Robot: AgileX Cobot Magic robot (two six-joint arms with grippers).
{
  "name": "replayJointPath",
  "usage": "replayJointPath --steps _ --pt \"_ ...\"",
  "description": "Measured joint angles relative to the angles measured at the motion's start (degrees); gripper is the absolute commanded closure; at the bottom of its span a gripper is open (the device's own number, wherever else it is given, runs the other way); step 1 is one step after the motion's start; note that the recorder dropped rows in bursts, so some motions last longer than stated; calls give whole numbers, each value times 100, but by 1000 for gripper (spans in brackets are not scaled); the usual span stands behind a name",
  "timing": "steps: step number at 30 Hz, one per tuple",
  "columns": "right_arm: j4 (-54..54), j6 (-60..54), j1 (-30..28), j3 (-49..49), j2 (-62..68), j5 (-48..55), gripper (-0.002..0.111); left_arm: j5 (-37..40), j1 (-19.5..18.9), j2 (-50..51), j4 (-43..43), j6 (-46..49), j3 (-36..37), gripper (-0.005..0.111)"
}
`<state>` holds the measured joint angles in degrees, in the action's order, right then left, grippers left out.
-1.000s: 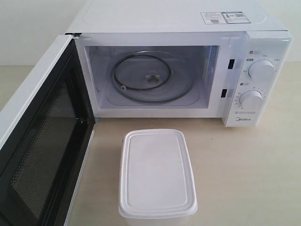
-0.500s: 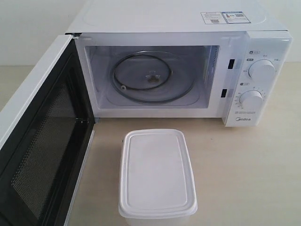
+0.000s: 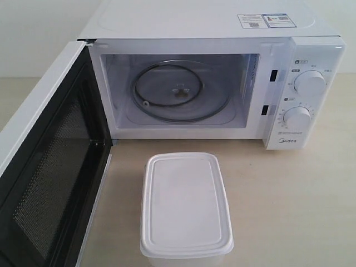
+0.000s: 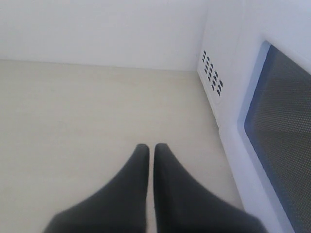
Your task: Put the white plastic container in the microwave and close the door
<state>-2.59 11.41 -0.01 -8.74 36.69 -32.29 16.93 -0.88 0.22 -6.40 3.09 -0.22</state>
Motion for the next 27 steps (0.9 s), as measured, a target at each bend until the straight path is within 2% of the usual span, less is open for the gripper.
replayJointPath --steps 5,11,19,27 --pt "-216 -524 0 -319 283 -27 109 0 0 0 0 0 0 102" --pt "-540 -591 1 -667 1471 -263 109 0 0 0 0 0 0 102" --pt "-1333 -529 1 -721 3334 -2099 109 0 0 0 0 0 0 102" --pt "-1630 -475 1 -720 4910 -3268 109 0 0 0 0 0 0 102"
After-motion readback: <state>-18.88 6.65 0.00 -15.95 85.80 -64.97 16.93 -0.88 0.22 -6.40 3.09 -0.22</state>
